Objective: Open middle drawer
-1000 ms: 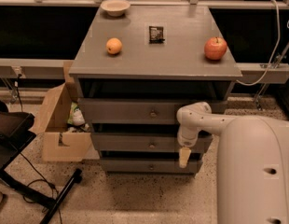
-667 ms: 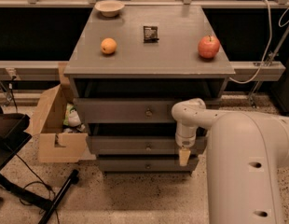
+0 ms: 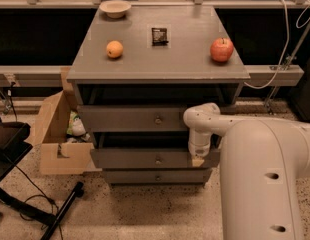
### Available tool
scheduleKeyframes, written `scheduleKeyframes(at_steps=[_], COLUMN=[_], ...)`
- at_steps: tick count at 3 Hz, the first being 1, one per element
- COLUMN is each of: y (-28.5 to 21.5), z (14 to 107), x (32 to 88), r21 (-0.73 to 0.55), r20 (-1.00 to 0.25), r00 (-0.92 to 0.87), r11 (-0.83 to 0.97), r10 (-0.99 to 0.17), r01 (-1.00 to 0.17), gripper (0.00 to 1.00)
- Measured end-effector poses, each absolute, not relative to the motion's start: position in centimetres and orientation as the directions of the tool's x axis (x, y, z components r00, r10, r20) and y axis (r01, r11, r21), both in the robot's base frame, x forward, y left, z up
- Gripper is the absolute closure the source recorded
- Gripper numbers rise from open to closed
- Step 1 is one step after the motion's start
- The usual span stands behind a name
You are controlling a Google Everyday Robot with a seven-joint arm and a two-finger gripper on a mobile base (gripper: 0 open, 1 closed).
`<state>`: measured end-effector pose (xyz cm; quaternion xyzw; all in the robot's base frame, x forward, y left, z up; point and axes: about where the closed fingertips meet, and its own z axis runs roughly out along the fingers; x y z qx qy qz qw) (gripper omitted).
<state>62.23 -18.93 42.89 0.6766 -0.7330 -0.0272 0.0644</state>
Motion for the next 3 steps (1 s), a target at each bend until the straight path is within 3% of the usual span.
scheduleKeyframes(at_steps=[1, 3], y=[-18.93, -18.96], z=[43.04, 44.02], x=[62.23, 62.11], r21=[0.127, 0.13], r20=[0.058, 0.055], r00=[-0.076, -0.078], r11=[0.083, 0.084], r10=[-0.995, -0.995], r01=[-0.988, -0.988], gripper=[1.0, 1.0])
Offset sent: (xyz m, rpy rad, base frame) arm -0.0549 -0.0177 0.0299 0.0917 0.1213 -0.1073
